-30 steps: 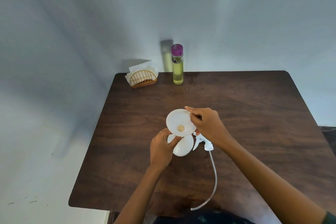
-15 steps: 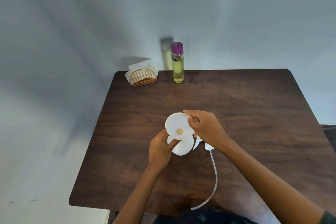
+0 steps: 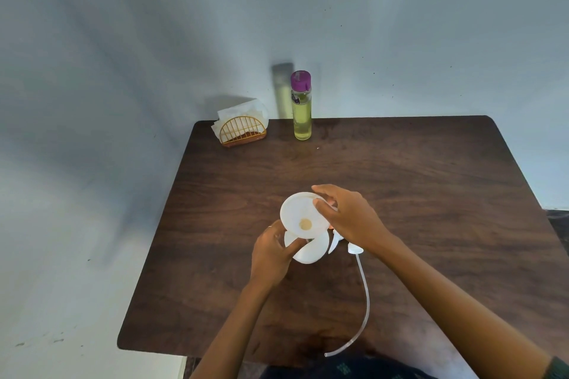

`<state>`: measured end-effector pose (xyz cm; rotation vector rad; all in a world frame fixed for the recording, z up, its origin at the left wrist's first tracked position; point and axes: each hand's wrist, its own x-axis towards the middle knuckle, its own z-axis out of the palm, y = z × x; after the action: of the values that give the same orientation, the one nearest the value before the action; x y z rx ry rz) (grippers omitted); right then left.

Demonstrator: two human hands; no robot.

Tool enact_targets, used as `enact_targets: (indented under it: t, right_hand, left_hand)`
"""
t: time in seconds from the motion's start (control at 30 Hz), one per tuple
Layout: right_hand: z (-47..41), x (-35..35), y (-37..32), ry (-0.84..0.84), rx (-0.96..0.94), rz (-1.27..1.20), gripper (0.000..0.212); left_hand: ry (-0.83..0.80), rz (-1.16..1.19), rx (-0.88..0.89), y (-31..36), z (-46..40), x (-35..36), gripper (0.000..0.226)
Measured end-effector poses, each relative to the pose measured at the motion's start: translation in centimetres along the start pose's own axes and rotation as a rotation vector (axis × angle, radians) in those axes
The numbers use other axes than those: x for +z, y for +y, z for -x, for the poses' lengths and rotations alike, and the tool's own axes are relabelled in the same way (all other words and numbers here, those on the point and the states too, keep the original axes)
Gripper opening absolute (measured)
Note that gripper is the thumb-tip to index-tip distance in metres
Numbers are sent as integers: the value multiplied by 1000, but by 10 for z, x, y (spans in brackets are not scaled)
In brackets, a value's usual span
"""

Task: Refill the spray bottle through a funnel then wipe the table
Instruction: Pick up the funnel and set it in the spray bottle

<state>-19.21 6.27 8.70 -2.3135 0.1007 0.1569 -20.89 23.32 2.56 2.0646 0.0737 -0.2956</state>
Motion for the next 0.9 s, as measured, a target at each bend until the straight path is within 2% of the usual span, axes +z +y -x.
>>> enact_targets:
  t: [0.2, 0.43, 0.63, 0.9]
  right_hand:
    - [-7, -10, 8, 11, 83, -56, 36]
    - [-27, -28, 29, 19, 169, -122, 31]
    - [-68, -32, 49, -11, 246, -347, 26]
    - [-161, -31, 60, 33, 246, -291, 34]
  left_hand:
    - [-71, -30, 67, -13, 2, -15, 48]
    - [-104, -40, 10, -36, -21, -46, 51]
    - [-69, 37, -71, -20, -87, -48, 45]
    - [-145, 1, -109, 25, -196, -14, 56]
